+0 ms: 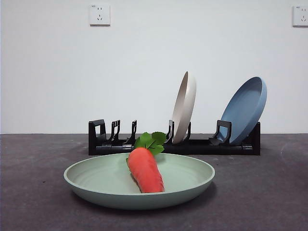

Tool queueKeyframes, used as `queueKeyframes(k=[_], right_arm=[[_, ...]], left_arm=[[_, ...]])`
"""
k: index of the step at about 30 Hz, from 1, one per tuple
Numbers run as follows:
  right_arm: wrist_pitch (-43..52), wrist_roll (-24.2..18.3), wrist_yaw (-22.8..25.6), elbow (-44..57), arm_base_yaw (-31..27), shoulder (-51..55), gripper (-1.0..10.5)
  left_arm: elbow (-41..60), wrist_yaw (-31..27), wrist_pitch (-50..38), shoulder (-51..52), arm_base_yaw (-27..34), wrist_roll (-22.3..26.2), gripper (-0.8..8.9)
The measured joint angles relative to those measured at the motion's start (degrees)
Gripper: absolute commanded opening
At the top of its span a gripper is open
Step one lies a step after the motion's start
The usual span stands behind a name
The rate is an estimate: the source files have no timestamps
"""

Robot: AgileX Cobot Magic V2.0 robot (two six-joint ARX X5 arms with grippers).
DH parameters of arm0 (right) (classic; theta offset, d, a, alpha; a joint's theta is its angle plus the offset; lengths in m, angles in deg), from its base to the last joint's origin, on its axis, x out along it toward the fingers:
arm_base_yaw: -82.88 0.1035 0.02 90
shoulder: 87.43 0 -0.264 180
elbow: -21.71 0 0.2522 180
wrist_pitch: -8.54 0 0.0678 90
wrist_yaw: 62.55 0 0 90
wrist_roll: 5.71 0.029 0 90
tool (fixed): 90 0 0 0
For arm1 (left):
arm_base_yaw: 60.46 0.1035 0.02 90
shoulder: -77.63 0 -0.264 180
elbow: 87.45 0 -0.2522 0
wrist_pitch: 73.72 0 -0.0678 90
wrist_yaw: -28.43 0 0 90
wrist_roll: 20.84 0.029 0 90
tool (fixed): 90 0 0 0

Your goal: Take the green plate from the plate rack,put the plate on the table,take the carrot from the table,put the carrot in the plate

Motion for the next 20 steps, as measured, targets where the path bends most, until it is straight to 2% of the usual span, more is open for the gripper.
queueKeyframes(k=[20], right_arm=[[0.0,0.0,0.1,0.0,0.0,0.0,0.0]], left_arm=[[0.0,-0.1,0.0,0.4,0.0,0.0,-0.03]])
